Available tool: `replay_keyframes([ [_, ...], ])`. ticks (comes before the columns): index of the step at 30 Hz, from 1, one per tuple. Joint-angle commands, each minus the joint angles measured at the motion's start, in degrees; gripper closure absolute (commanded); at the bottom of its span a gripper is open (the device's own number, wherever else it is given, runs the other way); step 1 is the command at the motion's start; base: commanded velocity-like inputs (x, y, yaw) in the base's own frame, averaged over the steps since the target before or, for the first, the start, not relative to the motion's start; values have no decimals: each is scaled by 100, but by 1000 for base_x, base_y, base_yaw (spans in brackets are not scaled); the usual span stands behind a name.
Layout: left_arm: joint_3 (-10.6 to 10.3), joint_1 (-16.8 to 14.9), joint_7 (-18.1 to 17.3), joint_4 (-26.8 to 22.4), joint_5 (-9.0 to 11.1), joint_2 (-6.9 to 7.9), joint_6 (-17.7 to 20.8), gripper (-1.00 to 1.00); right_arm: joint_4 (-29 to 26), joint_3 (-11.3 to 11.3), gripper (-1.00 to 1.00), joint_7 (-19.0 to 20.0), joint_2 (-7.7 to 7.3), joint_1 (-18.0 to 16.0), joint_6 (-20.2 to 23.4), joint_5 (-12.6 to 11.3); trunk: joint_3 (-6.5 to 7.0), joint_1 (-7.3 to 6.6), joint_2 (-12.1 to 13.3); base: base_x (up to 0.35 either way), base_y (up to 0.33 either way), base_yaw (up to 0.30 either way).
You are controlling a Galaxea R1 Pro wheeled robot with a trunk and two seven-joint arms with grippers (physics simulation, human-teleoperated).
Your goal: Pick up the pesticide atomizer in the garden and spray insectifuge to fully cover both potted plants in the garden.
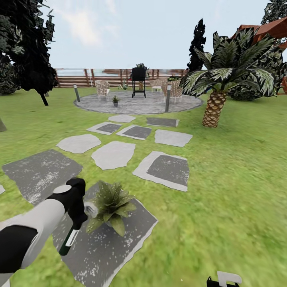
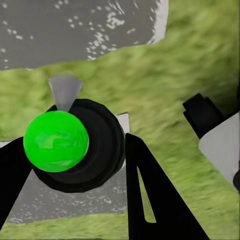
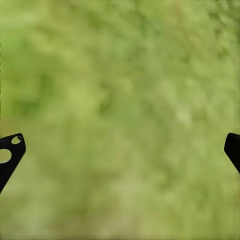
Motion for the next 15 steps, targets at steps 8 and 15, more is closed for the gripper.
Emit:
replay_keyframes([
  [8,473,196,349,-10,-33,-23,59,100,10,-48,-100,-22,17,-5,-23,57,-5,-1,-2,0,0,135],
  [15,495,254,351,-22,-33,-35,60,100,11,-48,-100,-19,17,-5,-23,57,-5,-1,-2,0,-194,65],
])
